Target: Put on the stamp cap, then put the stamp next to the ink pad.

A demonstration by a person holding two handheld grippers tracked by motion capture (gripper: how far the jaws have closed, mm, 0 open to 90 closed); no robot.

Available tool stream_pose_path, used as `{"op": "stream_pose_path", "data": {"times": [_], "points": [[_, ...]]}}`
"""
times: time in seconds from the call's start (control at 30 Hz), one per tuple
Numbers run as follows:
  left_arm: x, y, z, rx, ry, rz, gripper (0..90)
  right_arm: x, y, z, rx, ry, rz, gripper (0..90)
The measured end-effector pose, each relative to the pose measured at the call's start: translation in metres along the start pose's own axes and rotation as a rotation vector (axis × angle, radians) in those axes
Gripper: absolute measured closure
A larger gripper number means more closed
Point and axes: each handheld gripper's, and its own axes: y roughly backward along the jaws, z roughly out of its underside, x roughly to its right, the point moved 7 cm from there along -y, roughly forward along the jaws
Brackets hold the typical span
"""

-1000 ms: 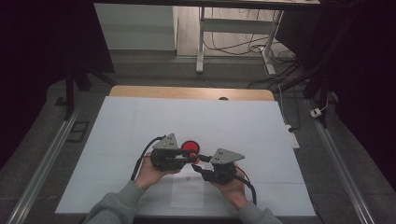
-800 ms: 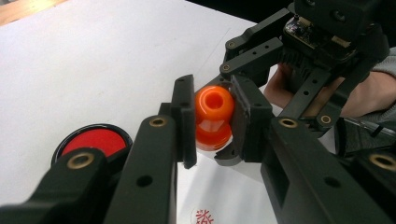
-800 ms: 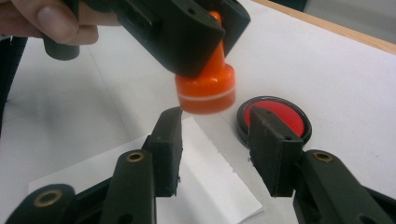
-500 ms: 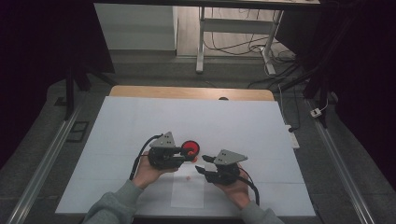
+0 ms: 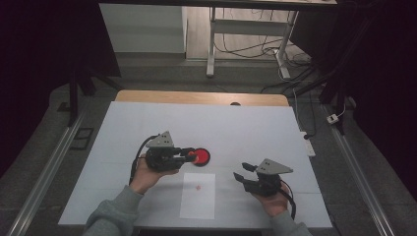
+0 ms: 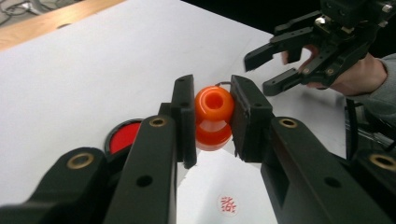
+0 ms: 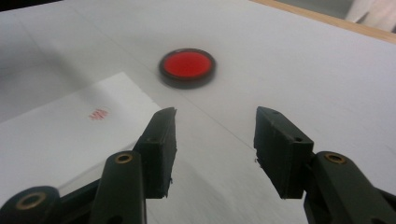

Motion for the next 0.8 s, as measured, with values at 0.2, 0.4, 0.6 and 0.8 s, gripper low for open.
{"op": "stream_pose_path", "data": {"times": [0.2, 0.4, 0.6, 0.8], "points": [[-0.011, 0.009, 0.0, -0.007, 0.013, -0.035, 72.6, 0.015, 0.018, 0.008, -0.004, -0.013, 0.044, 47.0], [-0.025, 0.011, 0.004, -0.015, 0.038, -0.059, 72.6, 0.024, 0.026, 0.014, -0.009, -0.022, 0.061, 46.9], [-0.036, 0.007, 0.008, -0.039, 0.043, -0.081, 72.6, 0.026, 0.027, 0.015, -0.012, -0.019, 0.061, 46.8], [-0.049, 0.001, 0.01, -0.058, 0.054, -0.101, 72.5, 0.026, 0.029, 0.019, -0.016, -0.021, 0.058, 46.9]]}}
